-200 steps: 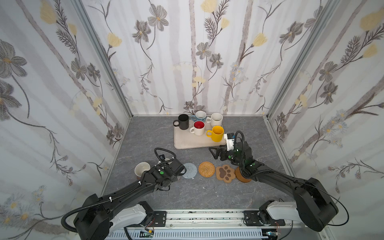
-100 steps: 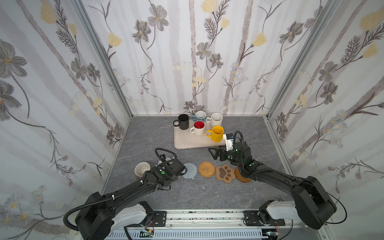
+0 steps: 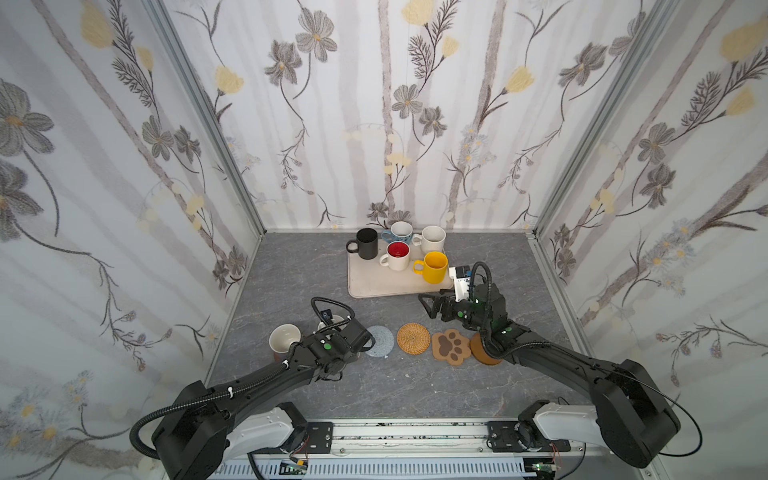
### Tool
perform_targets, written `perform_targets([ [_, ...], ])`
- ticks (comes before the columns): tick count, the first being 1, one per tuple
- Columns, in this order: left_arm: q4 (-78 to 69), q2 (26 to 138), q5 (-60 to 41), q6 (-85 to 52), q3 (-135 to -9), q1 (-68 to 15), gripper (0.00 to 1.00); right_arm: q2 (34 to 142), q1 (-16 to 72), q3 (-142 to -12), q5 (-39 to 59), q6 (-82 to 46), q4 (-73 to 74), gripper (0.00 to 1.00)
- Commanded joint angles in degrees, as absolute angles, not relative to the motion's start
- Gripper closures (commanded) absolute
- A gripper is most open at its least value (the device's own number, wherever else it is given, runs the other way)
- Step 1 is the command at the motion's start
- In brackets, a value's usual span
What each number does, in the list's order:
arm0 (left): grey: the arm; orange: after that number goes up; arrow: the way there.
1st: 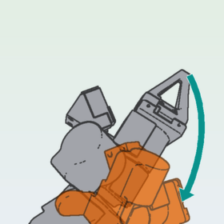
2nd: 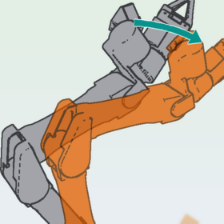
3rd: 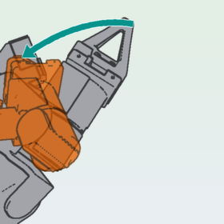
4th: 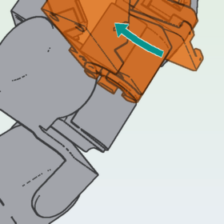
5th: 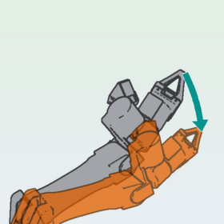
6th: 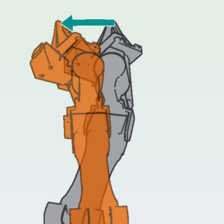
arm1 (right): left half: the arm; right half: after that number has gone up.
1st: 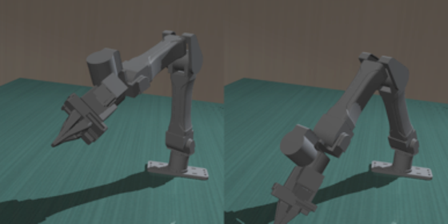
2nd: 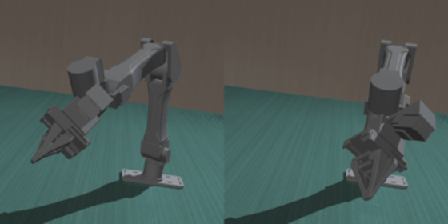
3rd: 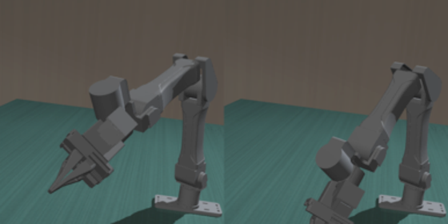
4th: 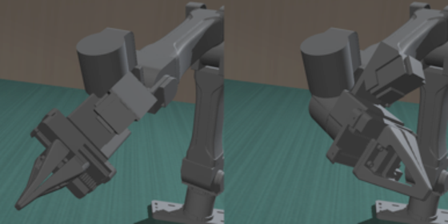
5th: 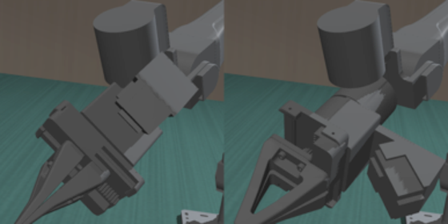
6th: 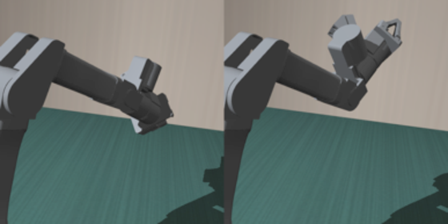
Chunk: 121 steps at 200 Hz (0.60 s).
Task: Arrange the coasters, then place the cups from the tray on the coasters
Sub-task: 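Lower the white mug onto the pink flower coaster and open the left gripper, then raise the left gripper toward the tray while the right gripper approaches the yellow mug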
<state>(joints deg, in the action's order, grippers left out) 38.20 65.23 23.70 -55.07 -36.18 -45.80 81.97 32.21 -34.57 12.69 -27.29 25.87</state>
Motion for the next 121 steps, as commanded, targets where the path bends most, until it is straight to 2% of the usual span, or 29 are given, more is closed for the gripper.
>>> perform_targets([
  [1, 37.5, 64.6, 25.2, -55.5, -36.0, -45.8, 0.71, 81.1, 32.3, -34.8, 8.6, -26.3, 24.9, 0.0],
  [31, 37.5, 64.2, 24.8, -54.7, -36.7, -45.8, 0.56, 83.9, 32.2, -38.6, 8.2, -27.1, 18.2, 0.0],
  [82, 37.7, 59.2, 22.6, -50.9, -40.6, -45.8, 0.1, 84.4, 32.1, -40.2, 3.5, -31.4, 13.8, 0.0],
  [94, 37.7, 57.4, 21.4, -47.7, -42.5, -45.8, 0.07, 83.9, 31.9, -40.2, 3.2, -32.1, 13.5, 0.0],
  [121, 37.7, 56.5, 18.9, -40.8, -48.7, -45.8, 0.08, 83.0, 31.3, -41.6, 5.0, -32.9, 11.8, 0.0],
])
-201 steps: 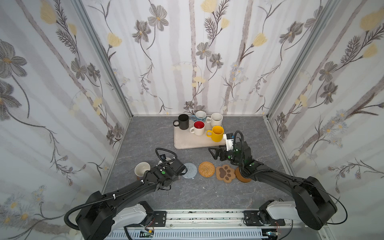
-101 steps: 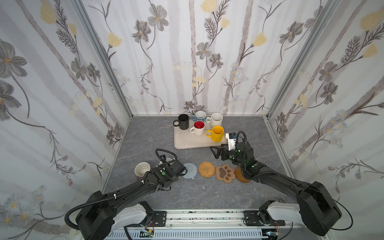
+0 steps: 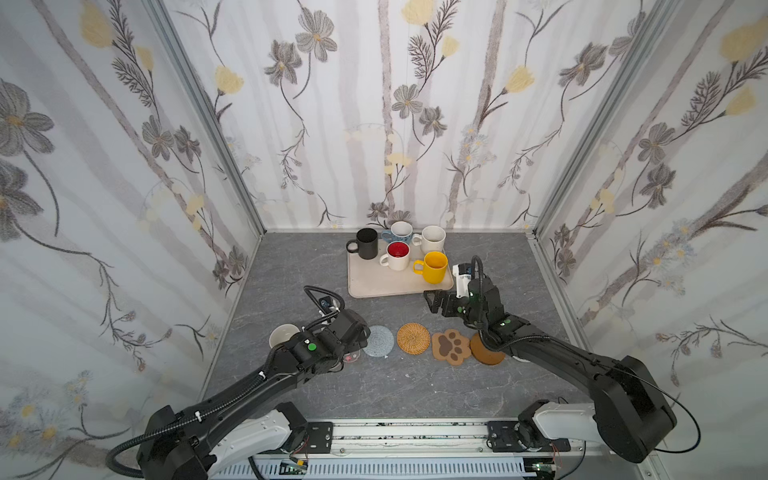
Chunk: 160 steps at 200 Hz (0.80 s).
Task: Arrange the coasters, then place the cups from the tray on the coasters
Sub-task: 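Raise the left gripper toward the tray while the right gripper approaches the yellow mug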
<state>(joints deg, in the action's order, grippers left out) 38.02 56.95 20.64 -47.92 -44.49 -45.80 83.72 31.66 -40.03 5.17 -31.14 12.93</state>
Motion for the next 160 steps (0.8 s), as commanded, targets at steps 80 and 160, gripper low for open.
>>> perform_targets([
  [80, 37.5, 78.0, 17.4, -25.4, -76.1, -44.7, 0.07, 80.9, 23.3, -46.0, 12.9, -29.5, 6.3, 0.05],
  [160, 36.8, 104.6, 7.2, -18.7, -103.1, -39.2, 0.45, 84.9, 15.0, -48.6, 17.4, -29.1, 7.2, 0.2],
])
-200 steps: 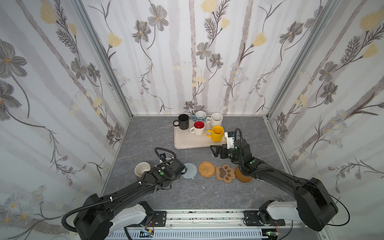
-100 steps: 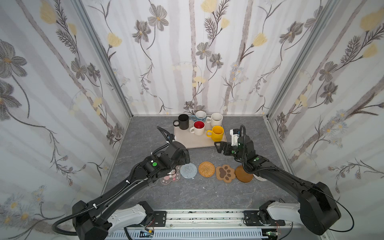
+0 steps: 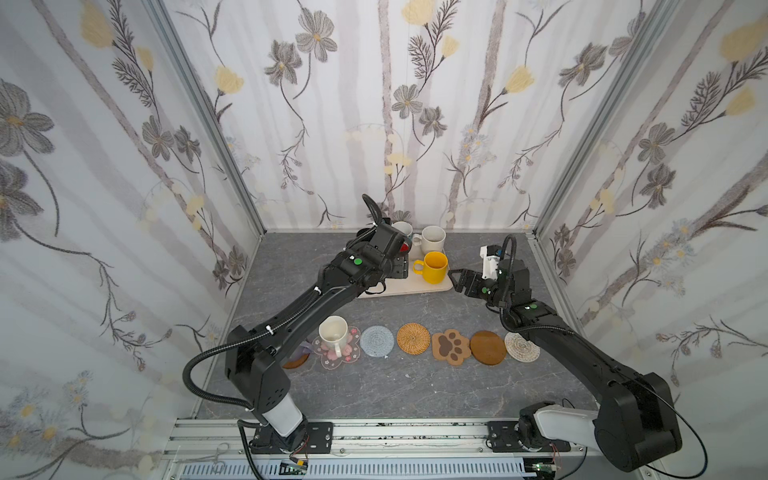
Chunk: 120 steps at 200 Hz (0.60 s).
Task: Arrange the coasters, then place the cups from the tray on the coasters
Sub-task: 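Raise the left gripper toward the tray while the right gripper approaches the yellow mug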
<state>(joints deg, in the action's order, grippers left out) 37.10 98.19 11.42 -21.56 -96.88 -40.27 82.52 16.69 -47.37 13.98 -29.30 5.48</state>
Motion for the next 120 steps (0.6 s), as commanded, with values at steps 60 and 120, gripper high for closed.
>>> perform_targets([
  [60, 36.8, 126.7, 3.1, -17.7, -124.2, -35.4, 0.68, 93.9, 12.2, -51.9, 20.9, -30.7, 11.8, 0.46],
  [120, 36.8, 143.1, -2.4, -15.0, -141.3, -32.2, 0.72, 99.2, 12.5, -52.1, 23.5, -32.3, 14.7, 0.44],
])
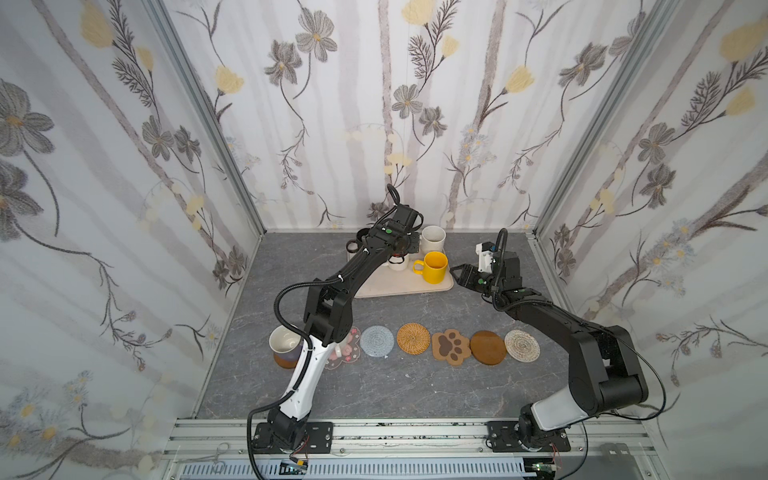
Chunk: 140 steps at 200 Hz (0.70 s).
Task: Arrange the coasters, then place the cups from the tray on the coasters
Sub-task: 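Raise the left gripper toward the tray while the right gripper approaches the yellow mug, then grasp the yellow mug rim with the right gripper while the left hovers nearby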
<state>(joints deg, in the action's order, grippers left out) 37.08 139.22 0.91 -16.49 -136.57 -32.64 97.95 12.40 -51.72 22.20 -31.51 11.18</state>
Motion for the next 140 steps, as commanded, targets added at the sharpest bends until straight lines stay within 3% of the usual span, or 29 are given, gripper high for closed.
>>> perform_targets([
  [1, 36.8, 143.2, -2.5, -15.0, -141.5, -32.2, 0.72, 99.2, 12.5, -52.1, 23.5, -32.3, 14.7, 0.44],
  [48, 36.5, 149.1, -4.9, -14.7, -146.9, -32.2, 0.73, 100.8, 12.7, -52.4, 21.9, -31.5, 13.9, 0.44],
  [93, 36.2, 150.8, -6.3, -15.4, -146.8, -32.3, 0.74, 105.2, 12.6, -53.7, 23.2, -32.1, 15.1, 0.56],
  [140, 36.2, 150.4, -7.0, -15.9, -144.7, -33.2, 0.77, 107.9, 12.5, -55.4, 22.8, -31.8, 14.6, 0.57],
])
